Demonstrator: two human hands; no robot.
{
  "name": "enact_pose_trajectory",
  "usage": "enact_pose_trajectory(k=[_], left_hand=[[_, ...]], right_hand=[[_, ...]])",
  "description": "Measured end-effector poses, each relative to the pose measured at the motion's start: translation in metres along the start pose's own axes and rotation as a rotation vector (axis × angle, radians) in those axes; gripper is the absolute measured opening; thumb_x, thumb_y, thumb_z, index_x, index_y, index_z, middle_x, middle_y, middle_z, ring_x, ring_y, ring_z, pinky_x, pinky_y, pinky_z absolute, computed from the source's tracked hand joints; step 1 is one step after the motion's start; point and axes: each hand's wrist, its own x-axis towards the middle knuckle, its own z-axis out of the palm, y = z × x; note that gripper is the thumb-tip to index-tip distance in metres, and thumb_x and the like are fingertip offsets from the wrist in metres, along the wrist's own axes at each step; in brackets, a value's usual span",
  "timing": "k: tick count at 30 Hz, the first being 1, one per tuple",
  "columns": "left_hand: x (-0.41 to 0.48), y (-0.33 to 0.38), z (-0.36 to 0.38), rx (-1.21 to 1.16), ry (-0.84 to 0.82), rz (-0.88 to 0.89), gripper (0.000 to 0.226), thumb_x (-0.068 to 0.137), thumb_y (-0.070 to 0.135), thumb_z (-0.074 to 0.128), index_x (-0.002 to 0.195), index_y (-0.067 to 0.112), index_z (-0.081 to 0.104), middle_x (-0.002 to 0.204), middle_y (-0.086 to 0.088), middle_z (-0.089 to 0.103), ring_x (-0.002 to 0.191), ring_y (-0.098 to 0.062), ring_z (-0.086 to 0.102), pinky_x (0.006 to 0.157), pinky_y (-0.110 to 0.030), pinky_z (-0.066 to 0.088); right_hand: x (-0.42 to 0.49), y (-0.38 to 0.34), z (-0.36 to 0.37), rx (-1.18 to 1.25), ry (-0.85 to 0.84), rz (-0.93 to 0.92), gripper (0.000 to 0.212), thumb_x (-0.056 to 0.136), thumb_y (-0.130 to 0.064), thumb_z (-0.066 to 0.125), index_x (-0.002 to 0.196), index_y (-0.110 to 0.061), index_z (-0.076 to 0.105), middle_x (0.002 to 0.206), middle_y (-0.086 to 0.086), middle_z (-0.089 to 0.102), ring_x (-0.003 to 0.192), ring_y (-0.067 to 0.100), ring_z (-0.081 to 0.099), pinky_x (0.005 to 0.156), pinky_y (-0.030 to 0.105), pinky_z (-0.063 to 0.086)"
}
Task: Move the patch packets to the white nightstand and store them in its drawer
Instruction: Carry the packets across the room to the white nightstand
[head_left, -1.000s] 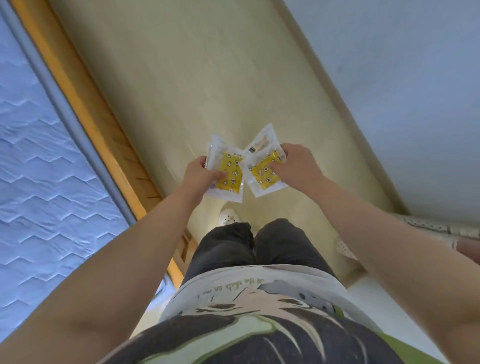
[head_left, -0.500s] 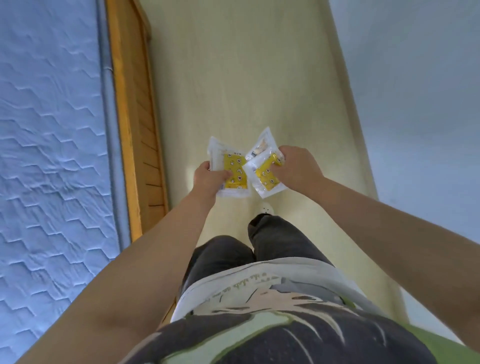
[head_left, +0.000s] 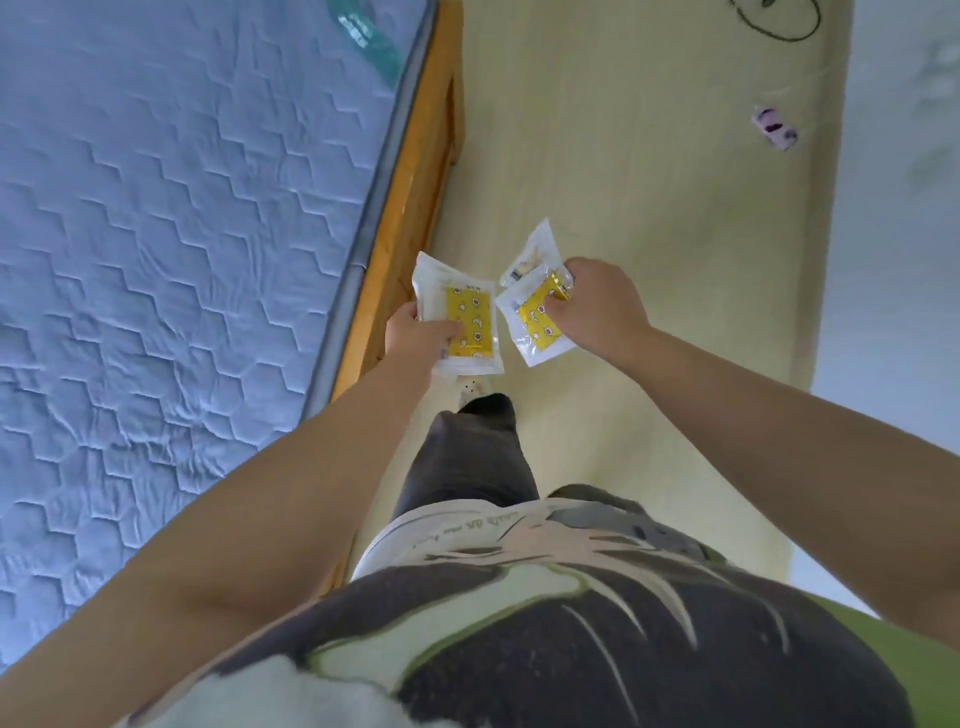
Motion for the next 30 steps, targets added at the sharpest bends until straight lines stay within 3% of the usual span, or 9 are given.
enact_pose_trajectory(k=[3,6,12,17,20,24,26,30], left_hand=[[0.044,0.060,-0.011,-0.048,0.047,-0.009,0.043,0.074,0.002,0.076,0.112,0.013,0.059,0.102,-0.005,0.069,0.088,-0.023,0.069,0.071,-0.033,0.056],[0.077,0.110,-0.017,-0.102,0.130,-0.024,0.040,0.076,0.003,0.075,0.112,0.011,0.059,0.106,-0.007,0.068,0.087,-0.022,0.067,0.077,-0.035,0.055],[0.148,0.198,-0.008,-0.314,0.306,-0.104,0.040,0.079,0.005,0.072,0.116,0.013,0.057,0.098,-0.002,0.065,0.073,-0.014,0.062,0.058,-0.023,0.049],[0.198,0.257,-0.002,-0.519,0.495,-0.153,0.045,0.076,0.004,0.075,0.116,0.014,0.058,0.102,-0.004,0.068,0.091,-0.025,0.068,0.083,-0.044,0.057],[0.220,0.285,0.003,-0.607,0.580,-0.189,0.040,0.078,0.004,0.074,0.112,0.015,0.057,0.102,-0.003,0.067,0.091,-0.024,0.067,0.081,-0.044,0.057],[0.250,0.322,-0.006,-0.675,0.689,-0.224,0.040,0.081,0.007,0.073,0.116,0.014,0.056,0.100,0.000,0.063,0.082,-0.016,0.063,0.061,-0.026,0.054],[0.271,0.338,-0.017,-0.736,0.732,-0.224,0.039,0.080,0.007,0.073,0.116,0.011,0.057,0.099,-0.001,0.064,0.085,-0.017,0.063,0.068,-0.028,0.054],[0.308,0.381,-0.034,-0.872,0.821,-0.240,0.035,0.081,0.001,0.070,0.112,0.011,0.056,0.104,-0.007,0.065,0.086,-0.022,0.062,0.066,-0.030,0.052]], right_hand=[[0.080,-0.046,-0.021,-0.025,-0.048,-0.076,0.020,0.081,-0.018,0.054,0.066,-0.017,0.040,0.064,-0.004,0.046,0.068,0.026,0.050,0.055,0.030,0.033],[0.146,-0.085,-0.043,-0.075,-0.071,-0.145,0.018,0.081,-0.018,0.053,0.067,-0.015,0.041,0.066,-0.001,0.047,0.067,0.026,0.047,0.054,0.030,0.031],[0.283,-0.148,-0.075,-0.173,-0.192,-0.398,0.022,0.082,-0.017,0.055,0.066,-0.013,0.040,0.062,0.001,0.045,0.066,0.029,0.047,0.055,0.031,0.033],[0.389,-0.203,-0.092,-0.264,-0.312,-0.613,0.012,0.081,-0.019,0.055,0.086,-0.009,0.056,0.079,0.006,0.060,0.073,0.030,0.055,0.063,0.034,0.046],[0.436,-0.237,-0.101,-0.338,-0.357,-0.732,0.012,0.083,-0.019,0.054,0.084,-0.007,0.053,0.077,0.007,0.056,0.072,0.030,0.053,0.057,0.031,0.038],[0.489,-0.286,-0.096,-0.422,-0.440,-0.838,0.016,0.084,-0.018,0.054,0.073,-0.013,0.043,0.070,0.004,0.048,0.074,0.030,0.051,0.052,0.031,0.029],[0.513,-0.315,-0.092,-0.486,-0.446,-0.906,0.017,0.085,-0.018,0.054,0.075,-0.013,0.042,0.070,0.002,0.045,0.074,0.030,0.048,0.050,0.031,0.026],[0.563,-0.376,-0.098,-0.541,-0.436,-1.013,0.010,0.084,-0.018,0.054,0.080,-0.010,0.050,0.076,0.006,0.051,0.074,0.031,0.048,0.060,0.031,0.032]])
